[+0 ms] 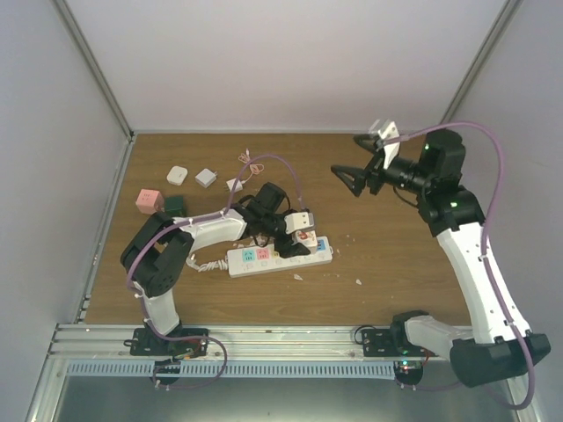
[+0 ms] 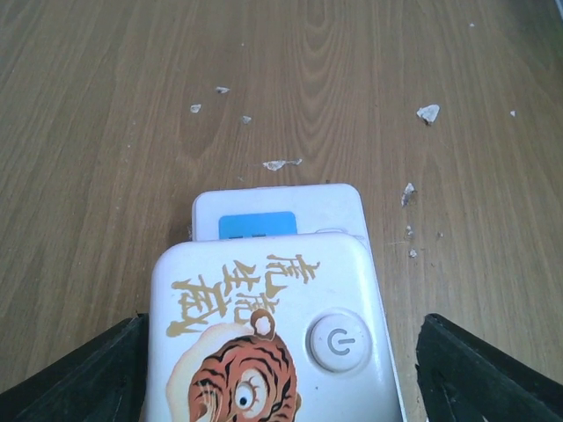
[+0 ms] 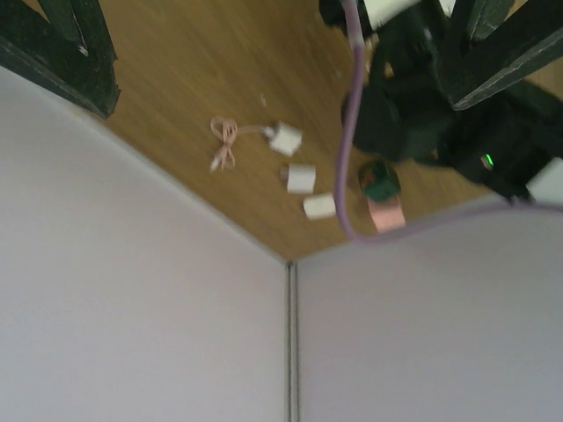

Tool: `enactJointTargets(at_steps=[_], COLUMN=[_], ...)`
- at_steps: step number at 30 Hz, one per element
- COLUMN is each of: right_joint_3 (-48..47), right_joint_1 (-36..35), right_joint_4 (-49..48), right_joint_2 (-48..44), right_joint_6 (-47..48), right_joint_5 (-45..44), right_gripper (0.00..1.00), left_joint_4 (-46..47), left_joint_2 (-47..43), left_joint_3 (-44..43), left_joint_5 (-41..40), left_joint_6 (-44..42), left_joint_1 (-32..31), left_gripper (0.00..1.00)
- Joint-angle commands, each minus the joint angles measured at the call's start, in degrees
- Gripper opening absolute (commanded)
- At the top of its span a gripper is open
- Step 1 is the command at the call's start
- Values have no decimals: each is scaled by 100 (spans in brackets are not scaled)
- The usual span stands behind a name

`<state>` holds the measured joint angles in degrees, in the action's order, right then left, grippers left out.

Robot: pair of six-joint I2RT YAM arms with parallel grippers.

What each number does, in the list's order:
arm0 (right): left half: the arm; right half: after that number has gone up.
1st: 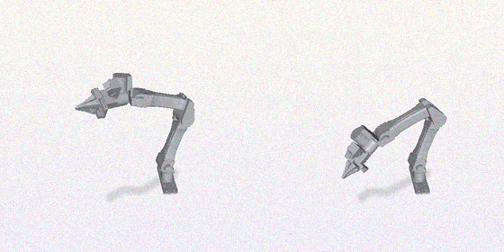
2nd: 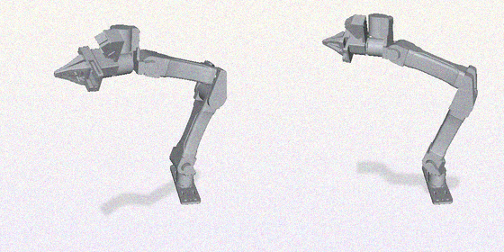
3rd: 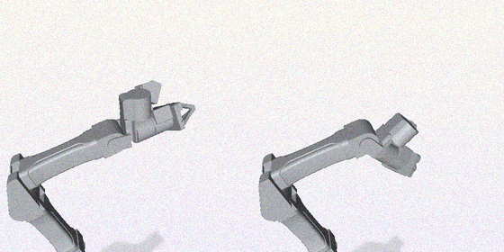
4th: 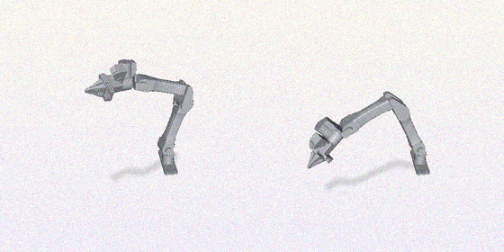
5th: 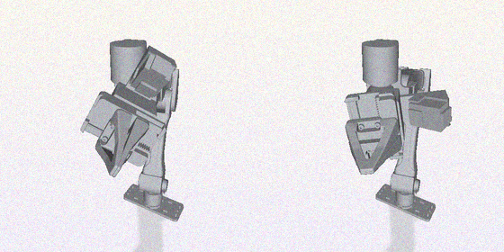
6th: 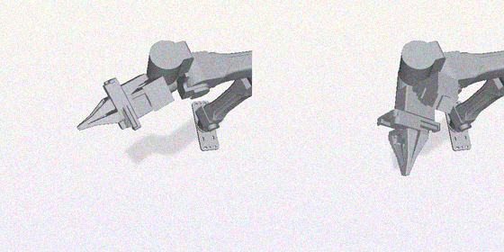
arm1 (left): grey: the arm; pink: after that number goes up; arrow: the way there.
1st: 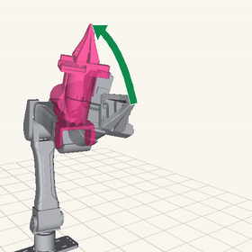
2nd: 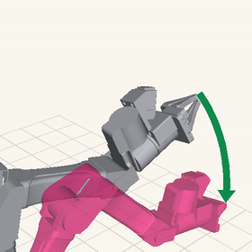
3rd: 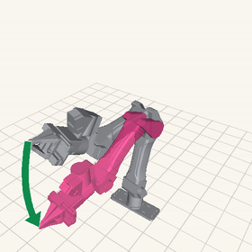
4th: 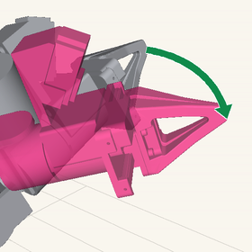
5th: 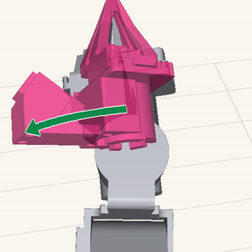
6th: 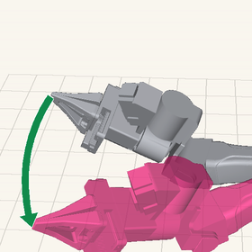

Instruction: Pull the plug off the socket

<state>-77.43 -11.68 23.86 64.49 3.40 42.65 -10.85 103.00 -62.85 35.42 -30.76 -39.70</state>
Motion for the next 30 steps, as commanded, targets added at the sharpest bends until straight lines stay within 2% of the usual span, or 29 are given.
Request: enactJointTargets(at_steps=[1, 4, 11, 18, 25, 30], right_joint_3=[789, 1363, 2405, 3136, 3252, 3305], right_joint_1=[133, 202, 397, 385, 139, -102], right_joint_4=[222, 343, 748, 1216, 1171, 1012], right_joint_2=[-157, -210, 116, 565, 1123, 1418], right_joint_6=[1437, 2383, 4429, 6312, 6641, 6499], right_joint_5=[28, -9, -268, -29, -46, -154], right_gripper=[100, 100, 100, 92, 80, 73], left_joint_4=[317, 313, 224, 84, 53, 132], left_joint_2=[141, 175, 38, -130, -147, -131], left_joint_3=[36, -23, -85, -197, -236, -229], left_joint_5=[-267, -406, -374, 217, 579, 615], left_joint_6=[42, 61, 46, 34, -122, -123], left_joint_1=[-143, -205, -231, -218, -162, -152], left_gripper=[79, 67, 46, 37, 30, 27])
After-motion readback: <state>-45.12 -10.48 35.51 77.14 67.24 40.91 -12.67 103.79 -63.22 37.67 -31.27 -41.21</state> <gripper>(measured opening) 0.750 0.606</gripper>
